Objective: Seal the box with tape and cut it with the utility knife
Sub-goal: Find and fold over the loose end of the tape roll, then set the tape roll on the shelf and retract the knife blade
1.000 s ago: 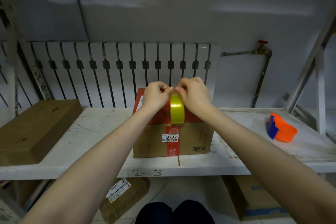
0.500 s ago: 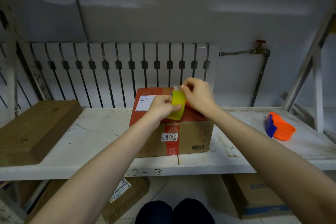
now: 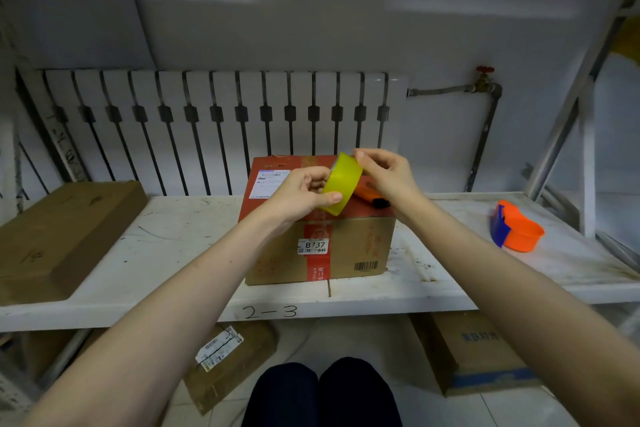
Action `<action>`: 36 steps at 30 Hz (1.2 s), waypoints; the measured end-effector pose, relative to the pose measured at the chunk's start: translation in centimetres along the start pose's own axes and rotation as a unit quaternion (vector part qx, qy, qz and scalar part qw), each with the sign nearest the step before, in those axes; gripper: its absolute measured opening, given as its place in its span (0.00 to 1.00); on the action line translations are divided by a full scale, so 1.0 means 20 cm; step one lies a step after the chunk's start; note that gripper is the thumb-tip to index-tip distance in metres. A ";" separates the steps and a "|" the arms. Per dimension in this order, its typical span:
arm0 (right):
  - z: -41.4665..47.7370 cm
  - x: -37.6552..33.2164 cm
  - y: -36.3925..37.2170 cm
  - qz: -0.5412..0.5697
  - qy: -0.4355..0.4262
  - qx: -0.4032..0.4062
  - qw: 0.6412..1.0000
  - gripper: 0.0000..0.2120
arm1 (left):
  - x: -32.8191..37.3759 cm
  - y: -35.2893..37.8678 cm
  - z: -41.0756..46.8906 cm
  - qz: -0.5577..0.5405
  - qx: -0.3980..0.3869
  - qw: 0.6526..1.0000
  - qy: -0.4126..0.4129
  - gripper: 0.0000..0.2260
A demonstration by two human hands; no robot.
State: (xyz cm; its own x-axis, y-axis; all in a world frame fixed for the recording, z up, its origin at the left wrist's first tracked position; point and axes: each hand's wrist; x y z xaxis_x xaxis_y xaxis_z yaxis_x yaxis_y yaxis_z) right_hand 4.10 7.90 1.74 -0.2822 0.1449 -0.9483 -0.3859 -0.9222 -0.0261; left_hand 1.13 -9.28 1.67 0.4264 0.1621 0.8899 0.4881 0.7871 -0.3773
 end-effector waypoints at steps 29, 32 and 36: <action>-0.02 0.70 -0.94 -0.468 -0.044 0.197 0.860 0.11 | 0.07 0.36 0.36 0.509 0.107 0.854 -0.025 0.12; 0.03 0.84 -1.02 -0.523 0.053 0.142 0.839 0.12 | 0.04 0.39 0.40 0.505 0.100 0.857 -0.028 0.12; 0.11 0.93 -1.08 -0.573 0.101 0.094 0.808 0.15 | 0.01 0.41 0.43 0.502 0.099 0.859 -0.025 0.11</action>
State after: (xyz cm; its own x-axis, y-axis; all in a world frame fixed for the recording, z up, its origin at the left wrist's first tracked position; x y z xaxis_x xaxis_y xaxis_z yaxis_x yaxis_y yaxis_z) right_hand 5.14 31.24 -14.63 0.4968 0.7859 -0.3682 -0.4231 -0.1511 -0.8934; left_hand -1.42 2.29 0.97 0.5214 0.8394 0.1536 -0.2470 0.3208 -0.9144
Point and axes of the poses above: each hand's wrist, its own z-axis towards the middle knuckle, its own y-axis out of the palm, x = y × z, and after that the axes turned 6 degrees about z, right-handed
